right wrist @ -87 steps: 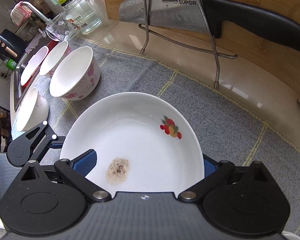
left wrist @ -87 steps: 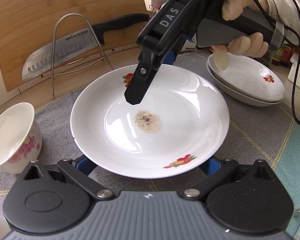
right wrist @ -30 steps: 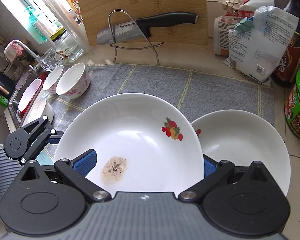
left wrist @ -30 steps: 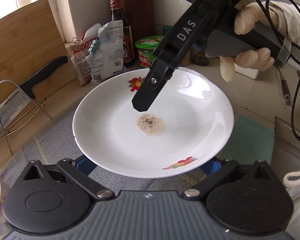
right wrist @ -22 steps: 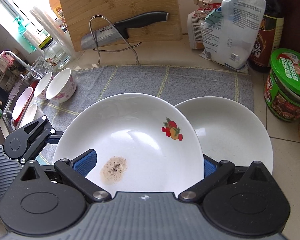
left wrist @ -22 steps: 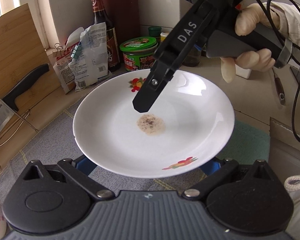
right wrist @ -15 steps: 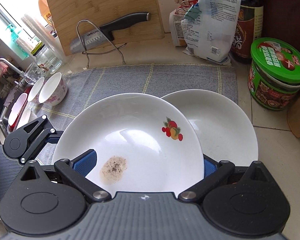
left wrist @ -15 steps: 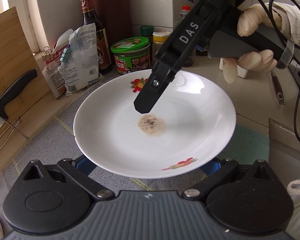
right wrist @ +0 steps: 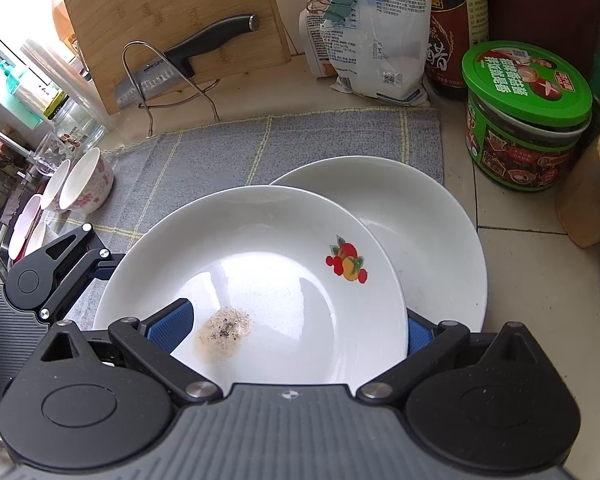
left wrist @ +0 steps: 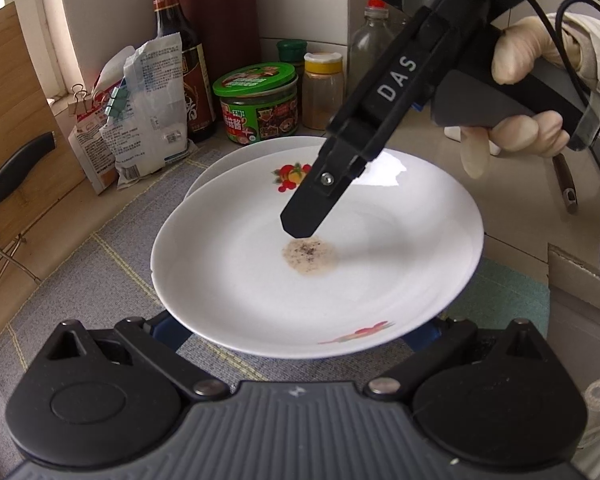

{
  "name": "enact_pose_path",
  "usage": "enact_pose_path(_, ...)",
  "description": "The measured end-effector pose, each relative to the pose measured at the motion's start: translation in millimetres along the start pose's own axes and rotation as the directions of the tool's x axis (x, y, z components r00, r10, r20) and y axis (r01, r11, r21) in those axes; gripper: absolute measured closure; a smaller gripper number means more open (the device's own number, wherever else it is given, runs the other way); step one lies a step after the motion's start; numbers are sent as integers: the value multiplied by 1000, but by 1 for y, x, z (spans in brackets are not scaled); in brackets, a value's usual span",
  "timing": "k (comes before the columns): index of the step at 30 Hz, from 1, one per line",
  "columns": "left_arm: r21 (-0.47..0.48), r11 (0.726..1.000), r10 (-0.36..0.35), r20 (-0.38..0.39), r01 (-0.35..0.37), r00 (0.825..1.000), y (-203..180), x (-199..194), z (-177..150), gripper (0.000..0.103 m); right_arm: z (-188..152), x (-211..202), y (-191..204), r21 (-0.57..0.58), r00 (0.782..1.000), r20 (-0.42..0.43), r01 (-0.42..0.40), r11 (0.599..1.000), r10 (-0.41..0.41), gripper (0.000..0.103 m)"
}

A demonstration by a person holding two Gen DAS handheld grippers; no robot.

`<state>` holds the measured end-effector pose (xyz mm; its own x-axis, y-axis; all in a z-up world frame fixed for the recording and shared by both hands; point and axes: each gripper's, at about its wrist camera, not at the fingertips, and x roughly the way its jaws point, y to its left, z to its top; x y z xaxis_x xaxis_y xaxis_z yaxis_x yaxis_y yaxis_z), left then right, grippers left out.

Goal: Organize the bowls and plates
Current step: 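Lower the stained plate with both tools onto the two-plate stack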

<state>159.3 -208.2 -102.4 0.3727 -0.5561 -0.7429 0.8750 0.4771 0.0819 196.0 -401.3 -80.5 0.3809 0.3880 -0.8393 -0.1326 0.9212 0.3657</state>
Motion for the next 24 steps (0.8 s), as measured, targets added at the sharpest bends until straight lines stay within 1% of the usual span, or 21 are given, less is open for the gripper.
enact_pose_path(13,39,999,-10,-24,11,1000,1,7,1,1,-5,6,-9,25,1000,-9,-7,1000,8,0)
enact_pose_path(24,65,998,-21,-45,24,999,1,11,5,1,-7,3,-14,37,1000,8,-14,999,14,0)
